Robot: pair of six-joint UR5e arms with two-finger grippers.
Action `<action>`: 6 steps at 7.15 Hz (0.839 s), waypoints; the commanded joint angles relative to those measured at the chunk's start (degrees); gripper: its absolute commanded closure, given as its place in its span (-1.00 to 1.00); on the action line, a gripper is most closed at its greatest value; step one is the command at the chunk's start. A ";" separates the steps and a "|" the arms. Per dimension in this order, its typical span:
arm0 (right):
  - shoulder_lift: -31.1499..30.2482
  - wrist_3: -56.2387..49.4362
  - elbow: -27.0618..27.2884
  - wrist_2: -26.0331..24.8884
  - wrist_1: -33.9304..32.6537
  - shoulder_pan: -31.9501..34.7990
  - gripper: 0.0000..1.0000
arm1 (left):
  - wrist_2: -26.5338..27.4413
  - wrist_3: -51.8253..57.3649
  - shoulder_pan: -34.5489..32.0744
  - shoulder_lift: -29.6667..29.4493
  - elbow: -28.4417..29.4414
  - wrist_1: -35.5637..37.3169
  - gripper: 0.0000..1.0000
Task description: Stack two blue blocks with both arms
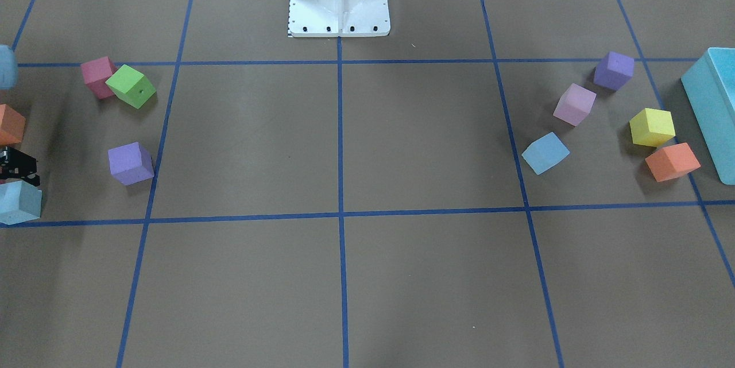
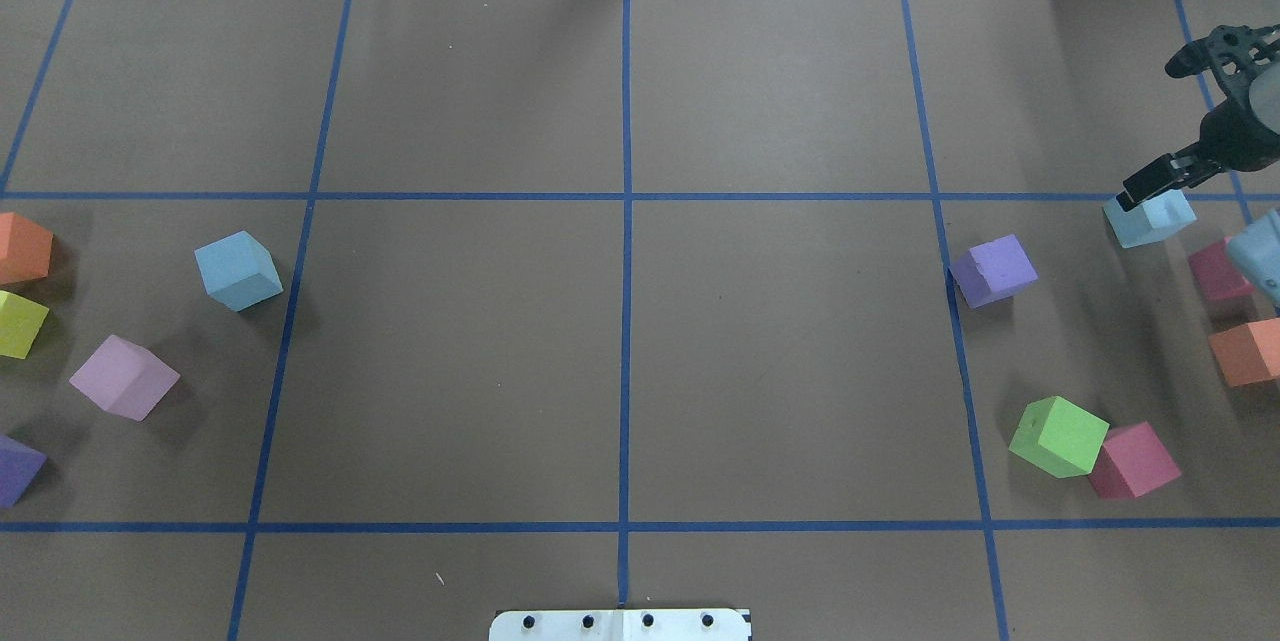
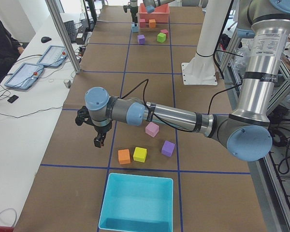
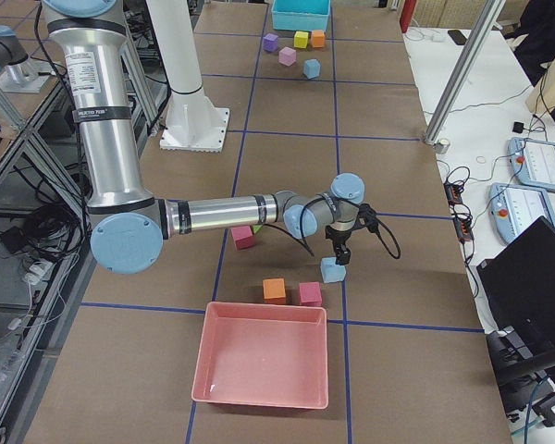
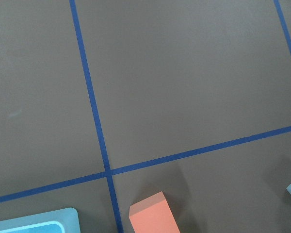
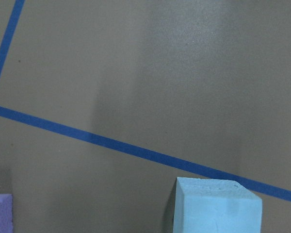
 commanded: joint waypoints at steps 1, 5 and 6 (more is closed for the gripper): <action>1.93 -7.93 0.06 -0.57 -6.44 1.76 -1.00 | -0.29 0.00 0.00 0.00 -0.05 -0.07 -0.97; 2.11 -8.03 -3.44 -4.18 -4.70 -0.26 -1.00 | -0.73 0.00 0.00 -0.09 0.04 -0.07 -0.97; 2.11 -7.85 -4.59 -4.17 -3.82 -0.35 -1.00 | -0.73 0.00 0.00 -0.18 0.04 0.02 -0.97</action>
